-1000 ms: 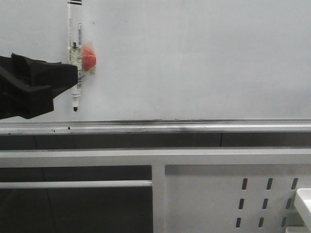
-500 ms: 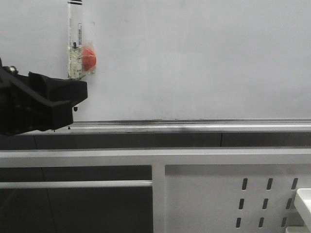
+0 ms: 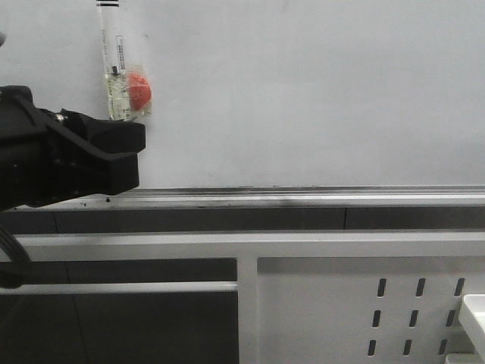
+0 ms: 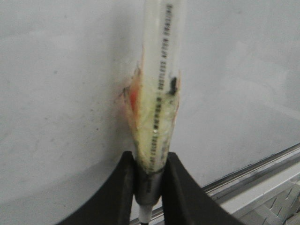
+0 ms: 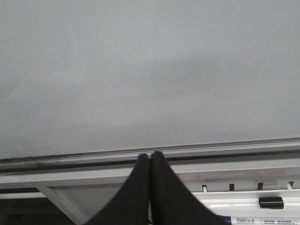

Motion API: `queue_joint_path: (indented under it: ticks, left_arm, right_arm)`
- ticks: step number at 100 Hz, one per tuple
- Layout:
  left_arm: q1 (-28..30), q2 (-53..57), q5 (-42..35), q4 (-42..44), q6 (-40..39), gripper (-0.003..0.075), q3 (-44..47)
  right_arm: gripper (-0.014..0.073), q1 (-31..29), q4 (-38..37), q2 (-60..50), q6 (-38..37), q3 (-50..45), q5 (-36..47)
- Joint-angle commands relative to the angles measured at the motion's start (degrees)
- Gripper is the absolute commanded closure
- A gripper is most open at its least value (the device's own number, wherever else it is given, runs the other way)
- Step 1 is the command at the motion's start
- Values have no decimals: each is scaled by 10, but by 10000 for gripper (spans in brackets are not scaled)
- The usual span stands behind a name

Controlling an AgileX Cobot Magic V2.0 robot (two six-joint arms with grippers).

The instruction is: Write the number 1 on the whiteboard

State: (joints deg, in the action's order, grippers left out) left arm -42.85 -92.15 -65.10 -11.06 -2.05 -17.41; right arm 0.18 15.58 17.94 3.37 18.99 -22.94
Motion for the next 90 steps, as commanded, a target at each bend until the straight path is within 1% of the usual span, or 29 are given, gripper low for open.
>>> queue_joint_path:
  ticks: [1,7,12,17,22,31,36,41,43,48,50,54,57,58,59,60,65,67,71,76,81,90]
  left_arm:
    - [-5,13,-122,4,-4,740,-10]
    - [-5,13,-122,29,-1,740,-10]
    - [-5,14,-122,69,-1,740,-10]
    - [-5,18,-111,104,0,740,-10]
    - [-5,23,-83,133,0,740,-11]
    - [-5,45,7,186,1,740,-14]
    - [-5,64,61,214,1,740,-17]
    - [-5,88,124,248,1,740,-26]
    - [-5,99,141,266,1,740,-31]
    - [-5,126,217,317,1,740,-47]
    - [-5,137,238,343,1,740,-55]
    - [-7,159,303,394,-4,740,-73]
    - [-11,172,350,414,-4,740,-85]
    - [-14,179,386,418,-4,740,-92]
    - [-16,182,386,419,-4,740,-95]
    - [-19,187,411,419,-4,740,-98]
    - [-30,203,495,425,-4,740,-123]
    - [-34,208,529,433,-3,740,-133]
    - [-42,216,586,454,-3,740,-154]
    - [-51,220,631,469,-3,740,-167]
    - [-60,221,656,480,-3,740,-178]
    - [-72,221,657,481,-3,740,-183]
  right_arm:
    - [663,3,3,9,15,19,30]
    - [663,7,3,9,60,30,4]
    - [663,20,3,9,104,42,-17]
    - [663,44,5,9,112,55,-21]
    - [663,80,9,13,112,69,-21]
    - [662,133,9,34,125,102,-38]
    - [657,169,9,52,163,125,-66]
    - [635,199,9,74,200,149,-98]
    - [617,211,9,85,209,159,-108]
    - [565,238,9,111,221,180,-124]
    - [537,248,9,123,222,187,-125]
    - [470,265,9,147,223,200,-125]
    - [420,281,9,163,231,207,-124]
    - [395,284,9,167,235,210,-122]
    - [382,287,9,176,237,212,-121]
    - [358,292,9,180,238,213,-119]
    - [291,309,9,209,240,221,-104]
    - [273,315,9,221,240,221,-97]
    - [265,327,9,251,245,226,-83]
    - [268,341,9,277,254,228,-68]
    - [268,356,9,304,264,232,-46]
    - [268,386,9,351,275,243,-13]
